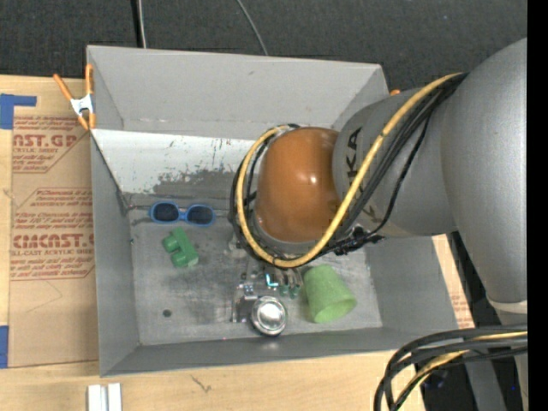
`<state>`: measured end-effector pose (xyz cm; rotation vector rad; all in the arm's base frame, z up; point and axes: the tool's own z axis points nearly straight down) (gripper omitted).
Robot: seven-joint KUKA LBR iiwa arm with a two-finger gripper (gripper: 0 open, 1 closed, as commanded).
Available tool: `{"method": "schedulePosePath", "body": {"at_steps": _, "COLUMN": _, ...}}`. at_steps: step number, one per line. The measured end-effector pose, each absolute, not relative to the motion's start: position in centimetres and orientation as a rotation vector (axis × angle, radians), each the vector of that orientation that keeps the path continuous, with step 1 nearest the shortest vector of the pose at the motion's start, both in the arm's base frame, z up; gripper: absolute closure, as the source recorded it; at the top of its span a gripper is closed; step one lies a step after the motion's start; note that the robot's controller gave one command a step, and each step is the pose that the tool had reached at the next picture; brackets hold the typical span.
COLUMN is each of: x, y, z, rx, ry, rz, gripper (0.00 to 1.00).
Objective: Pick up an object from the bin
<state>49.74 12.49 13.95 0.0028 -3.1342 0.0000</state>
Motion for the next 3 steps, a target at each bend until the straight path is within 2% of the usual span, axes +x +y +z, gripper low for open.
{"method": "schedulePosePath", "body": {"at_steps": 1, "x": 49.4, "y": 6.3, "z": 7.3, "rx": -0.01, "ry": -3.151, "rz": -0.009, "gripper": 0.0}}
{"method": "schedulePosePath", "body": {"at_steps": 2, "x": 48.2, "y": 2.7, "z": 10.1, "rx": 0.098, "ry": -3.141, "rz": 0.0, "gripper": 0.0}}
{"method": "schedulePosePath", "body": {"at_steps": 3, "x": 48.8, "y": 6.2, "z": 10.1, "rx": 0.054, "ry": -3.142, "rz": -0.004, "gripper": 0.0}}
